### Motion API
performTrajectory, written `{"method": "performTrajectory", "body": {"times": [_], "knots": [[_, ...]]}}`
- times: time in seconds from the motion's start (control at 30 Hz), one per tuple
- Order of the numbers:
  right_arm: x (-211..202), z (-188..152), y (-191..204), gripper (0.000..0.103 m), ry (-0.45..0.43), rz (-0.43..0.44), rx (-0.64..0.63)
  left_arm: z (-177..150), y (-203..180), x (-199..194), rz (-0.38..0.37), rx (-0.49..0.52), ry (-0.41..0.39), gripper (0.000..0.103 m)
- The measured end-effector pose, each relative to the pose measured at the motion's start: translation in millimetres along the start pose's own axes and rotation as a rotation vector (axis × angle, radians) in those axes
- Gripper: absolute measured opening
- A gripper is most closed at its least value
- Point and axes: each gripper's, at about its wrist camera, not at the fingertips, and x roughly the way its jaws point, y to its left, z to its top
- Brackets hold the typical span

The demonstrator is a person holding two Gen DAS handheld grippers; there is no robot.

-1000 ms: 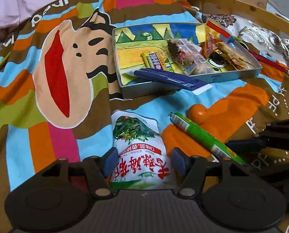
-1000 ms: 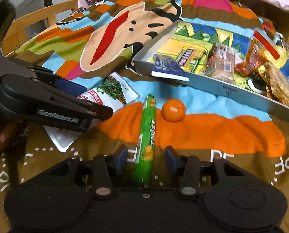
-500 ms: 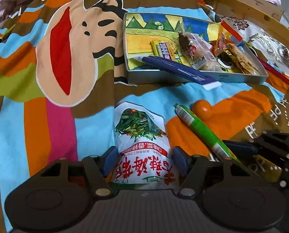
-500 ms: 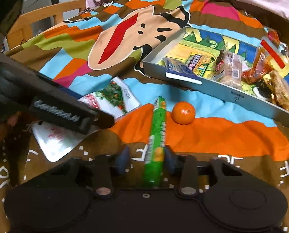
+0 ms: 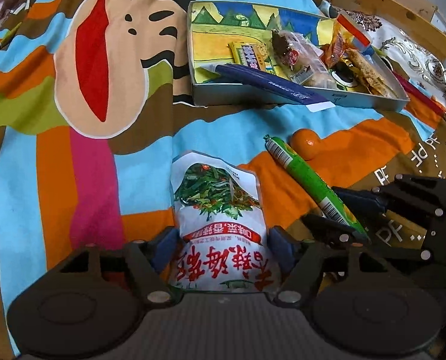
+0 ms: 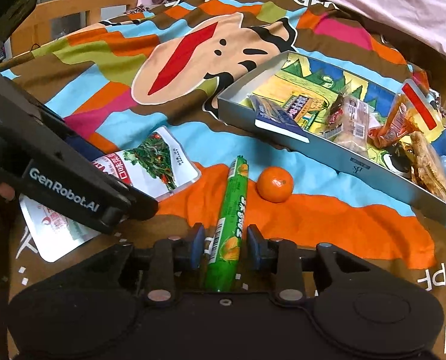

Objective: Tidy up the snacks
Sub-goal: 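Lift the pouch with the left tool while the right tool carries the sausage toward the tray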

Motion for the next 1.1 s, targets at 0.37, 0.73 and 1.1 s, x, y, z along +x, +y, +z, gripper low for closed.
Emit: {"method": "performTrajectory", "body": {"times": [0.37, 0.73, 1.1], "knots": [[-25.9, -5.2, 22.4, 0.019, -0.033, -0.110, -0.225, -6.5, -9.3, -21.2, 0.017, 0.028, -0.049, 0.058], [-27.8, -32.7, 47.1, 0.018, -0.061, -0.336, -0.624, -12.3, -29.4, -49.4, -0.007, 0.088, -0.117, 0.054], [-46.9, -25.4, 30.8, 0.019, -0.160, -0.385, -0.546, -0.3, -17.7, -62.4, -0.033, 0.017, -0.200, 0.054]]}}
